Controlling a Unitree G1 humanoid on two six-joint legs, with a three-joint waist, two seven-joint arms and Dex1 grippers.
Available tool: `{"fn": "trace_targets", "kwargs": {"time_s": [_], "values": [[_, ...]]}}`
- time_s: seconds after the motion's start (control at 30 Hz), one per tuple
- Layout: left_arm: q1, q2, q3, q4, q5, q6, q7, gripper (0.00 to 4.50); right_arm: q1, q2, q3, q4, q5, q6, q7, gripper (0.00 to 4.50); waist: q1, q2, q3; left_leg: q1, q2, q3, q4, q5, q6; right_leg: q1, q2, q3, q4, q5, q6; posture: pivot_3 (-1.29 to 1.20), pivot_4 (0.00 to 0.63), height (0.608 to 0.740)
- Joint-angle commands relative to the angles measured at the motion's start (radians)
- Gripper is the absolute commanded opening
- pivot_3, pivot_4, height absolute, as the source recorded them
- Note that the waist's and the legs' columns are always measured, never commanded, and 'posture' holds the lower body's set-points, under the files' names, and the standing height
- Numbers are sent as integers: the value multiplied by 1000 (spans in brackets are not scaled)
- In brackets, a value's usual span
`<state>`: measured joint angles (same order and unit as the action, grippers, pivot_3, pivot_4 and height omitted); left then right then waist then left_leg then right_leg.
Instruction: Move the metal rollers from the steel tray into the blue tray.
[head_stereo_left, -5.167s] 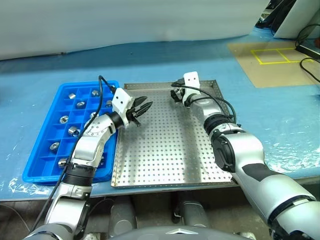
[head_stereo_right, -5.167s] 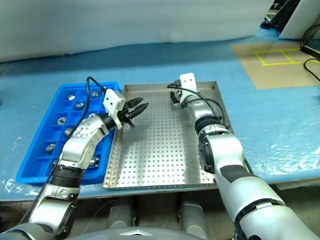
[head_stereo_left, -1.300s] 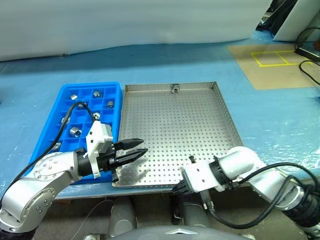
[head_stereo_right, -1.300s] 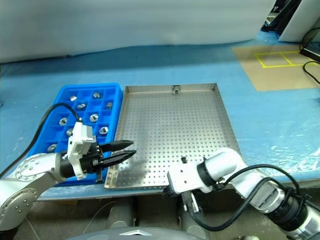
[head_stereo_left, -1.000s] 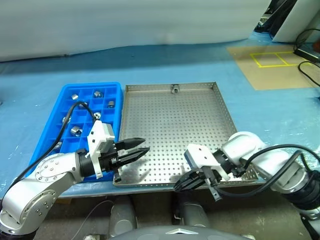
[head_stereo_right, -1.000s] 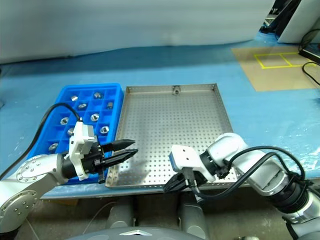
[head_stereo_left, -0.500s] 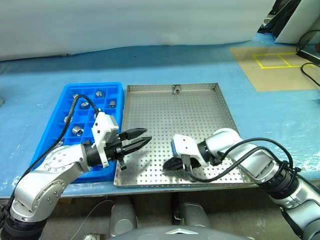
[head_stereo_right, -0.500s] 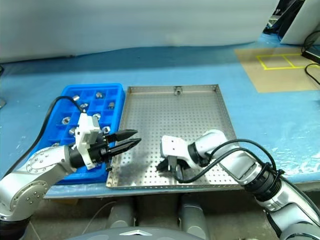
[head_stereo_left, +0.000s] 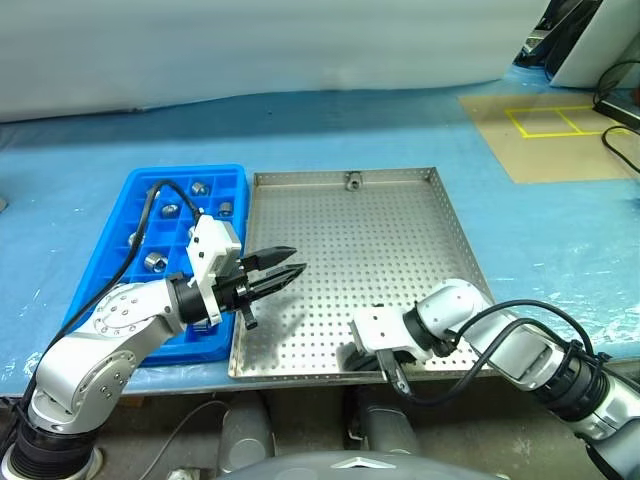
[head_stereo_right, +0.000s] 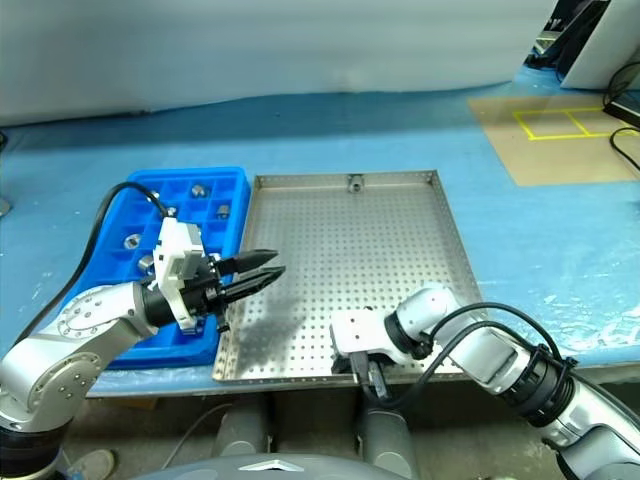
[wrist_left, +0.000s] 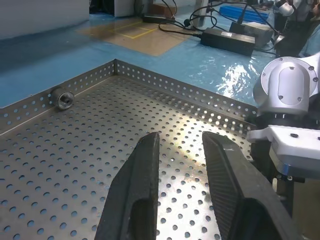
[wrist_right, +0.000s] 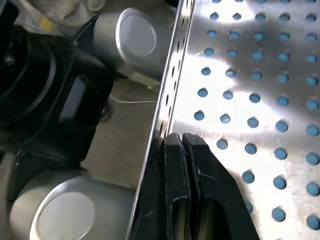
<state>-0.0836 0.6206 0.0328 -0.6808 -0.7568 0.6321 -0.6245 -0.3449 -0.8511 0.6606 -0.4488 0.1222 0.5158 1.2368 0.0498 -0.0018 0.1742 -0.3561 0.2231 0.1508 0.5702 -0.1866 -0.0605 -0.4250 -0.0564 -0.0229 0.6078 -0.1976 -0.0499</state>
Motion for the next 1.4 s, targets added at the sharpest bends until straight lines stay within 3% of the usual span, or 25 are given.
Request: {"fn": "trace_targets", "kwargs": {"time_s": [0.03, 0.2, 0.43, 0.57, 0.73, 0.77, 0.83, 0.9, 1.03, 1.2, 1.4], "values": [[-37, -19, -12, 5, 26, -24, 7, 1419, 44, -25, 34, -70, 4, -15, 57, 22, -1, 0, 0, 0, 0, 0, 0, 0, -1, 0, 0, 0, 0, 0, 0, -25, 150, 740], [-91, -57, -41, 65, 68, -49, -1, 1419, 72, -25, 9, -80, -25, -40, 34, 22, -4, 0, 0, -1, 0, 0, 0, -1, -1, 0, 0, 0, 0, -1, 0, -38, 150, 740], [-84, -79, -49, 105, 105, -86, -31, 1419, -16, 97, -41, 48, -55, -35, -39, 22, -11, 0, -1, -1, 0, 0, 2, -1, -1, 0, 0, 0, 2, -4, 5, -39, 150, 740], [-111, -116, -32, 130, 119, -95, 15, 1419, -62, 269, -167, 118, 78, 113, -125, 22, -9, 0, -1, 3, 0, 0, 3, -1, -1, 0, 0, 0, 5, -4, 5, -38, 150, 740], [-185, -197, -28, 167, 155, -98, 109, 1419, -266, 450, -325, 306, 116, 208, -268, 22, -9, 0, -1, 3, 0, 0, 6, 0, -1, 0, 0, 1, 8, 1, -2, -35, 150, 740], [-197, -206, -26, 170, 164, -99, 124, 1419, -315, 470, -356, 371, 114, 202, -292, 22, -9, 0, -1, 3, 0, 0, 6, 0, -2, 0, 0, 1, 8, 1, -2, -33, 150, 740], [-210, -215, -21, 179, 176, -104, 136, 1419, -250, 422, -435, 346, 132, 167, -300, 22, 0, -1, -1, 3, 0, 0, 6, 1, -4, 0, 0, 1, 8, 1, -2, -28, 150, 740], [-231, -228, -12, 192, 188, -106, 158, 1419, -222, 434, -518, 365, 125, 159, -396, 22, 18, -1, -1, 2, 0, -1, 5, 1, -4, 2, 0, 0, 6, 0, -2, -22, 150, 740], [-264, -246, -11, 211, 211, -112, 180, 1419, -307, 488, -555, 553, 47, 32, -542, 22, 7, -1, -1, -5, -1, 0, 4, 1, -4, -5, 0, 1, 3, 1, -3, -19, 150, 740], [-276, -253, -13, 218, 238, -113, 190, 1419, -383, 546, -601, 703, 54, -91, -597, 1644, -6, -1, -1, -12, 0, 0, 5, 3, -6, -13, 0, 0, 11, 0, -4, -15, 150, 740], [-268, -240, -13, 210, 236, -107, 164, 1419, -346, 510, -613, 572, 123, -17, -519, 3632, -3, -1, -1, -12, 0, 0, 7, 3, -6, -14, 0, 0, 11, 0, -4, -17, 150, 740]]}}
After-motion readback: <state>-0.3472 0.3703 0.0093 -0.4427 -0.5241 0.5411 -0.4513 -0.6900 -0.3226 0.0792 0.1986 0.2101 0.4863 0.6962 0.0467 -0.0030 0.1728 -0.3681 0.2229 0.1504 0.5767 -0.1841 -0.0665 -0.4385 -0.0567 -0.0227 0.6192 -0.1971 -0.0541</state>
